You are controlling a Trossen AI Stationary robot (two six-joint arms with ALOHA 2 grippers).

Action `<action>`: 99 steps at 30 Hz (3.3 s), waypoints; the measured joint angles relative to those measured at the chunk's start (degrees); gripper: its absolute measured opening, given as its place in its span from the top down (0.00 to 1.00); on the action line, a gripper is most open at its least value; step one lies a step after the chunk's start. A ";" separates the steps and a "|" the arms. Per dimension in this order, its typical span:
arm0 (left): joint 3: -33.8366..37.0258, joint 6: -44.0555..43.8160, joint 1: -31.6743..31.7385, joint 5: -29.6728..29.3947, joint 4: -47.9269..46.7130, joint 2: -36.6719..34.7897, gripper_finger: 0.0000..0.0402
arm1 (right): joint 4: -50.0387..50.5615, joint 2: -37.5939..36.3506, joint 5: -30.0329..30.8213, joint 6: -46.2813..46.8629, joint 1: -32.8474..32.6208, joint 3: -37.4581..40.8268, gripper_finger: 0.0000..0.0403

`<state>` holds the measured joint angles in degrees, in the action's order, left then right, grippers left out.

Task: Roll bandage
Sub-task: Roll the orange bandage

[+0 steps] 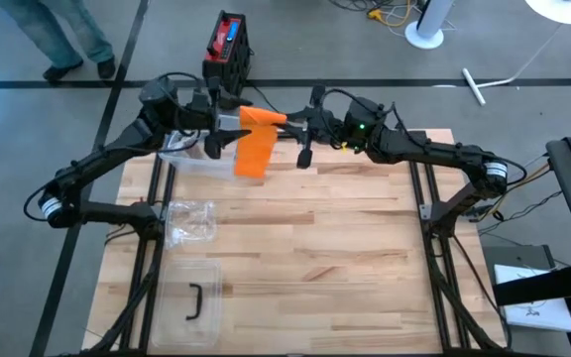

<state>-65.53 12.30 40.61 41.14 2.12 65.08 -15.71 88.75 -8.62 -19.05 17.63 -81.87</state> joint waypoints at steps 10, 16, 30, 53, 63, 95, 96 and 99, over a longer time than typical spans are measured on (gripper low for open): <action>0.77 -10.94 0.02 7.41 4.97 4.81 0.19 | -3.16 0.20 1.94 -12.57 0.26 1.71 0.91; -0.07 -12.19 -0.80 7.29 5.48 4.94 0.24 | -3.82 0.28 3.16 -14.53 0.59 1.73 0.91; -0.07 -13.45 -0.86 3.28 5.43 5.65 0.46 | -5.85 0.67 6.38 4.01 0.52 1.73 0.91; 0.00 -12.54 -1.69 5.36 -1.46 4.72 0.67 | -7.10 1.69 9.51 -16.43 -0.13 1.75 0.90; 0.00 -2.74 -0.31 -4.67 -7.53 2.10 0.50 | -5.70 -1.07 3.24 -9.64 -0.82 1.75 0.90; -6.41 -25.87 -3.81 5.40 -8.22 3.60 0.12 | -3.14 0.63 8.22 -40.48 -2.80 1.38 0.90; -6.42 -26.93 -3.81 5.36 -8.13 3.78 0.12 | -2.65 0.63 8.22 -41.17 -2.80 1.38 0.90; -6.69 -29.95 -3.81 5.26 -7.78 4.06 0.14 | -1.63 0.61 8.18 -43.22 -2.78 1.36 0.90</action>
<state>-72.23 -17.65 36.80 46.41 -5.66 69.14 -17.34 89.36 -0.45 -62.27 14.84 -80.51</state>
